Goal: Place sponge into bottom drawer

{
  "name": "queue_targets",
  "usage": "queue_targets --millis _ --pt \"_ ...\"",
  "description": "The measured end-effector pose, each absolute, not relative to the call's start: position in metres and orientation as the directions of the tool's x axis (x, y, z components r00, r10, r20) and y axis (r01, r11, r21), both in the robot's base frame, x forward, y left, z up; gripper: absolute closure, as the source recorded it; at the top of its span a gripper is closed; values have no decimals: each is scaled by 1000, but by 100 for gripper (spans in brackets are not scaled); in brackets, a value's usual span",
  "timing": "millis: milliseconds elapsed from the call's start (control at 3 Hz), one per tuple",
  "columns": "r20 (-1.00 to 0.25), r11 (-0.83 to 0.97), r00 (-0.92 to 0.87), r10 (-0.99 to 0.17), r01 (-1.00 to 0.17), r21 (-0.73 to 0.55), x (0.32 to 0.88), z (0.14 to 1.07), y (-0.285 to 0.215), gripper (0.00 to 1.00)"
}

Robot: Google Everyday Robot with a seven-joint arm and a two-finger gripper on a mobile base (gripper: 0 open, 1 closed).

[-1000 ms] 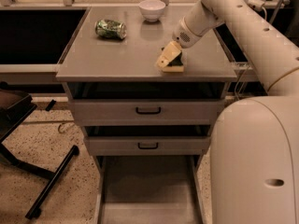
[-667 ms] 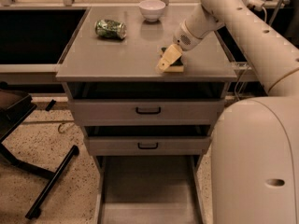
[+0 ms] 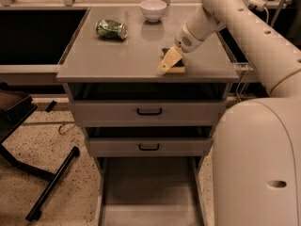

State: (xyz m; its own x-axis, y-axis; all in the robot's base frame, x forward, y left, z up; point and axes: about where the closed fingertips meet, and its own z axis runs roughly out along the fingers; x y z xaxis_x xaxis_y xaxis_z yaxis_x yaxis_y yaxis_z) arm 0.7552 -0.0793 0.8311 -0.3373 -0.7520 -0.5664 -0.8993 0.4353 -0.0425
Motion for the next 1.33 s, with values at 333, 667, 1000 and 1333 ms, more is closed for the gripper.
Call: queue_targets --millis 333,667,1000,1333 --pt "-566 435 -337 -752 -899 -42 755 831 -79 42" --pt "-573 432 -335 -748 -901 -38 750 831 -79 65" --pt "-616 433 -292 -732 -897 -89 725 859 -89 88" --pt "-624 430 -267 -734 -894 -124 671 886 -95 100"
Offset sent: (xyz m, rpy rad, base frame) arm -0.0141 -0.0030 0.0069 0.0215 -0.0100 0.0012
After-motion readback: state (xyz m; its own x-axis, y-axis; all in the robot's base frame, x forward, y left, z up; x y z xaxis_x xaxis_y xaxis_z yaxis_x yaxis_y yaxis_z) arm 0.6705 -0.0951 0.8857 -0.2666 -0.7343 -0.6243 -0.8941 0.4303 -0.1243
